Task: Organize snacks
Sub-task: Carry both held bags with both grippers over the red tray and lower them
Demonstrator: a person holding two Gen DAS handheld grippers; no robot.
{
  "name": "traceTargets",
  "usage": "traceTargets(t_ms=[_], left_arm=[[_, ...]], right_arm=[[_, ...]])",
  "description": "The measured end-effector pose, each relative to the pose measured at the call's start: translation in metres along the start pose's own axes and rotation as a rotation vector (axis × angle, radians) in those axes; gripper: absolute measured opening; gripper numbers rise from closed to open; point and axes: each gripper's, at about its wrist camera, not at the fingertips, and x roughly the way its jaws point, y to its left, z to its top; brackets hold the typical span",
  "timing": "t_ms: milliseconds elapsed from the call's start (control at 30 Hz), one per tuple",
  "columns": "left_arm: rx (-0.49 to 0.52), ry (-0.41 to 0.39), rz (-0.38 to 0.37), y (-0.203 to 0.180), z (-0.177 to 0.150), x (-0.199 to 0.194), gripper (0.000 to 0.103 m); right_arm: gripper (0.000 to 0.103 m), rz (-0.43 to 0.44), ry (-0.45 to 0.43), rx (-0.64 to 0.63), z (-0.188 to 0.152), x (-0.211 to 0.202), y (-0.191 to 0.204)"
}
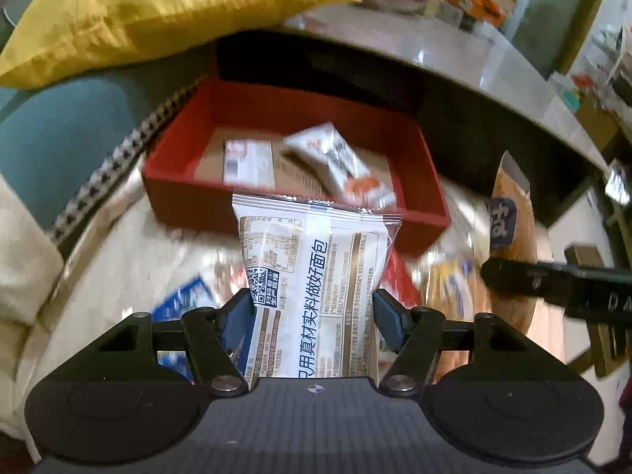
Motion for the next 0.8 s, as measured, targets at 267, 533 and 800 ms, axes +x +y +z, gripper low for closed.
traceTargets(t_ms=[267,533,800], left_arm=[[-0.033,-0.048,0.007,0.000,0.036,0.009,0.072],[-0.040,-0.088,0.021,0.002,0.074,0.027,0.072],[-0.057,-0.083,0.058,0.010,0.099,0.054,0.072]], right_arm=[[0.046,0.005,-0.026,-0.014,0.029,0.025,0.013],[0.046,0.006,-0.061,-0.006,0.065,0.047,0.013],[0.046,-0.018,-0.059,-0.001,0.091,0.082,0.006]])
